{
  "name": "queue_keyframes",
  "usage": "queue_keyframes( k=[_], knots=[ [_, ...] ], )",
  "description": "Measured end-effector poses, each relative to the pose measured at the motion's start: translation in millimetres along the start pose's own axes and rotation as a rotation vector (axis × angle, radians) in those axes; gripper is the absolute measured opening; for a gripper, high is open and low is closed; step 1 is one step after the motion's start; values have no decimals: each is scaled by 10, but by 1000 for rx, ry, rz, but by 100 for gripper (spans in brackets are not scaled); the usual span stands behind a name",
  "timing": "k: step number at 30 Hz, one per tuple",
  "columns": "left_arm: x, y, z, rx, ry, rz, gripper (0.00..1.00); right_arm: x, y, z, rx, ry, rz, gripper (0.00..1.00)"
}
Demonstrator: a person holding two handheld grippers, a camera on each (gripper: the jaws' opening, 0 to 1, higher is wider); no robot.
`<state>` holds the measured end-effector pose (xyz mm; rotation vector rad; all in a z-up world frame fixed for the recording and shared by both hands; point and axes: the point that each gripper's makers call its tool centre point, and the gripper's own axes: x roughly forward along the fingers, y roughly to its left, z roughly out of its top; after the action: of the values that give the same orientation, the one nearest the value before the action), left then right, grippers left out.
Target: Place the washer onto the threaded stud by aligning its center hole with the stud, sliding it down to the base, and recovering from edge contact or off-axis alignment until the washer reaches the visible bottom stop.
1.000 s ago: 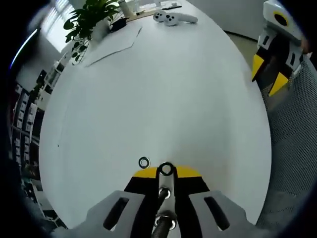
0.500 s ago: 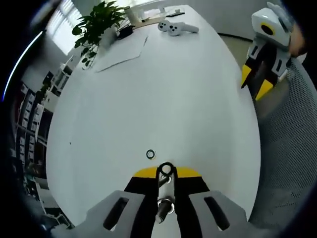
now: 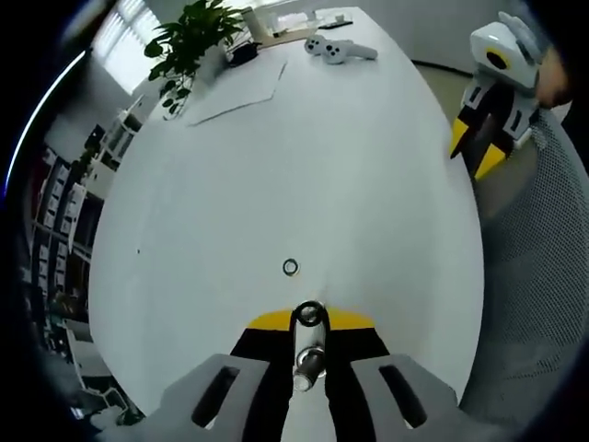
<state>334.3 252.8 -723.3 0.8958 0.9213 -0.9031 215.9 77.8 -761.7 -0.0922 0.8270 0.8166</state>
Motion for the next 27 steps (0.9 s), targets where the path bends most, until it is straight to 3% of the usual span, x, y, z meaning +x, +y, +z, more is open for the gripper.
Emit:
queue_keyframes(
  k=[11, 27],
  knots=[
    [95, 68, -74, -35, 20, -20, 8, 1, -3, -3, -2, 2, 0, 25],
    [275, 17, -120, -64, 31, -69, 8, 4, -7, -5, -3, 5, -2, 25]
  ],
)
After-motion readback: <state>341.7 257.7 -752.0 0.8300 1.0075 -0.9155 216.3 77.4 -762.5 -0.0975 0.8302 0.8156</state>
